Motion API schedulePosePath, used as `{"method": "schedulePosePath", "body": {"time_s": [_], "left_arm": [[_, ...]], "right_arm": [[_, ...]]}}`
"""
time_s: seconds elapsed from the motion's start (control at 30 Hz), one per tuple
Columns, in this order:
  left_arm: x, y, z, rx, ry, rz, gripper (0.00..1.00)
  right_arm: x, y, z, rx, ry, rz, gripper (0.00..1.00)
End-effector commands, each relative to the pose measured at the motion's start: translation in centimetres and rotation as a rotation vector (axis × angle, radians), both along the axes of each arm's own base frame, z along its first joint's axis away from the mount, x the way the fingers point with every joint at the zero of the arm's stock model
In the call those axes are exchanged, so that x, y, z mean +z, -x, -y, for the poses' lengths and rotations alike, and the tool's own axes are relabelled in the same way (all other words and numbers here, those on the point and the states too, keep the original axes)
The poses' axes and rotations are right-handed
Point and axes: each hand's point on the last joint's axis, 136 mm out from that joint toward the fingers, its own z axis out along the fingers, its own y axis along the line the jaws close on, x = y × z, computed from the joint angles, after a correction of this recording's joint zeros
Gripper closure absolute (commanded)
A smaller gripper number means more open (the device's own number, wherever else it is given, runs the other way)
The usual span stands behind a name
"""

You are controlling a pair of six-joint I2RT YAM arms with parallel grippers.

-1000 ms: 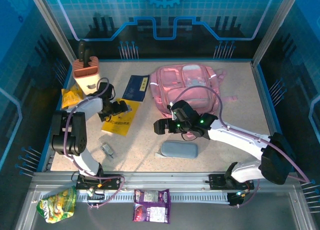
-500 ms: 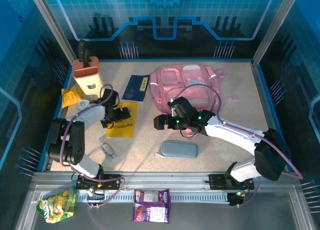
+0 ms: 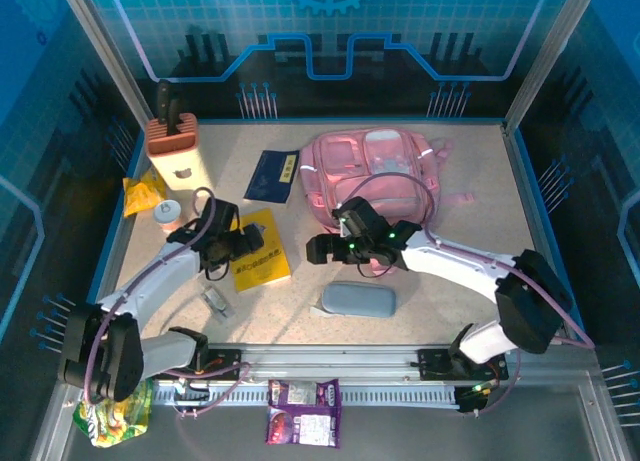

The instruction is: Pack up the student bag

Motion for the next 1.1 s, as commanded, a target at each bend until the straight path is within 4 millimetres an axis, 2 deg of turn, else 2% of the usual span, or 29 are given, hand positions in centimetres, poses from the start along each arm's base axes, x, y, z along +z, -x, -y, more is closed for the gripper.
{"method": "schedulePosePath", "body": {"time_s": [0.0, 0.27, 0.4, 0.47, 0.63, 0.83, 1.07], "left_arm": [[0.5, -0.1, -0.4, -0.011, 0.065, -0.008, 0.12], [-0.3, -2.2, -0.7, -0.022, 0.190, 0.020, 0.27], [-1.6, -2.7, -1.5, -0.010, 0.187, -0.007, 0.30], [-2.4, -2.8, -2.1, 0.009, 0.163, -0.022, 0.31], [-4.3, -2.8, -2.0, 0.017, 0.174, -0.079, 0.33], [-5.4, -2.5, -1.9, 0.012, 0.182, -0.091, 0.35], [-6.1, -1.9, -1.2, 0.003, 0.222, -0.102, 0.40]], "right_arm": [[-0.3, 0.8, -2.6, 0.065, 0.017, -0.021, 0.09], [-2.8, -0.6, -7.5, 0.088, 0.058, -0.068, 0.23], [-4.0, -1.3, -9.5, 0.108, 0.068, -0.076, 0.25], [-4.8, -1.8, -10.0, 0.104, 0.092, -0.089, 0.25], [-6.8, -2.6, -11.0, 0.102, 0.131, -0.117, 0.27], [-8.5, -3.1, -11.9, 0.119, 0.151, -0.140, 0.31], [-9.3, -3.0, -12.9, 0.139, 0.140, -0.166, 0.33]]}}
